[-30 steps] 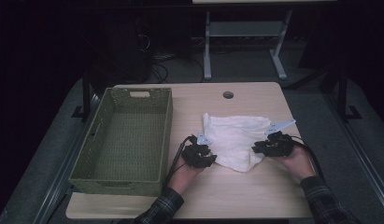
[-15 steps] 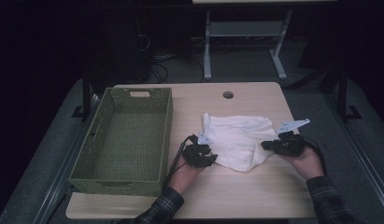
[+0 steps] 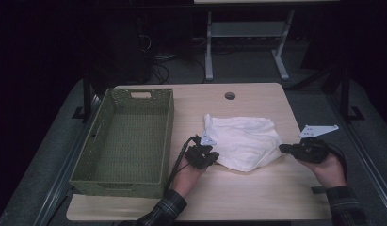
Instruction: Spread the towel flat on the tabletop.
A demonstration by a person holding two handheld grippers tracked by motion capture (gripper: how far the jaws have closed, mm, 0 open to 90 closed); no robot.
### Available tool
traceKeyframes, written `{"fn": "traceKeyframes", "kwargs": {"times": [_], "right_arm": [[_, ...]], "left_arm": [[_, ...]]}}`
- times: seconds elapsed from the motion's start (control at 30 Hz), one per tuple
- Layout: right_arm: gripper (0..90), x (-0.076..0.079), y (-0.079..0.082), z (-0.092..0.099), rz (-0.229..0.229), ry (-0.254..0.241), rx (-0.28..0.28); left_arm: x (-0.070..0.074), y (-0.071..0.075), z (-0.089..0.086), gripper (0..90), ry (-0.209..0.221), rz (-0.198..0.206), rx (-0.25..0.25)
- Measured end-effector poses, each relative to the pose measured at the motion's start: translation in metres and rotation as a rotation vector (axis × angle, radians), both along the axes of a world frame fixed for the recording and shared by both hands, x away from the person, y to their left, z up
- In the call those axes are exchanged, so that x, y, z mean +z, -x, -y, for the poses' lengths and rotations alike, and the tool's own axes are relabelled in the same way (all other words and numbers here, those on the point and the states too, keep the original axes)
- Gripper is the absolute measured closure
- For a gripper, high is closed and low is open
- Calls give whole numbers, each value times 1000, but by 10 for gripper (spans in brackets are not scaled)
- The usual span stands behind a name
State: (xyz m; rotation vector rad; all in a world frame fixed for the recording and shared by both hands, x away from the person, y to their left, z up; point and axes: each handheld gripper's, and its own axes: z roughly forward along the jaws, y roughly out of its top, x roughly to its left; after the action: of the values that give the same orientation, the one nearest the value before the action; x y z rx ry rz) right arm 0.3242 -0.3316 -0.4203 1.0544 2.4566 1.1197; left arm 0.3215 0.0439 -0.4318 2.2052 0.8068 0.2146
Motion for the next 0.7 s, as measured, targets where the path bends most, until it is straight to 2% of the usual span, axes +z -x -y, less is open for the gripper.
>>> {"fn": "traceKeyframes", "kwargs": {"times": [0.07,0.13,0.2,0.27,0.4,0.53,0.63,0.7], "right_arm": [[861,0,8,6,0,5,-4],[860,-1,17,12,2,17,-4],[860,-2,21,15,1,18,-5],[860,-5,36,23,-8,29,0],[860,-9,54,31,-27,31,11],[860,-13,71,29,-43,30,35],[860,-18,82,26,-64,35,60],[859,-19,85,25,-71,37,69]], "left_arm": [[7,9,-4,882,17,-11,4],[11,18,-7,882,16,-4,-1],[13,23,-8,882,19,-4,-2],[14,39,-14,882,25,-11,-3],[17,58,-18,882,42,-10,-2],[15,72,-21,881,33,-18,-7],[11,80,-23,880,25,-47,-1],[8,82,-24,879,19,-52,-4]]}}
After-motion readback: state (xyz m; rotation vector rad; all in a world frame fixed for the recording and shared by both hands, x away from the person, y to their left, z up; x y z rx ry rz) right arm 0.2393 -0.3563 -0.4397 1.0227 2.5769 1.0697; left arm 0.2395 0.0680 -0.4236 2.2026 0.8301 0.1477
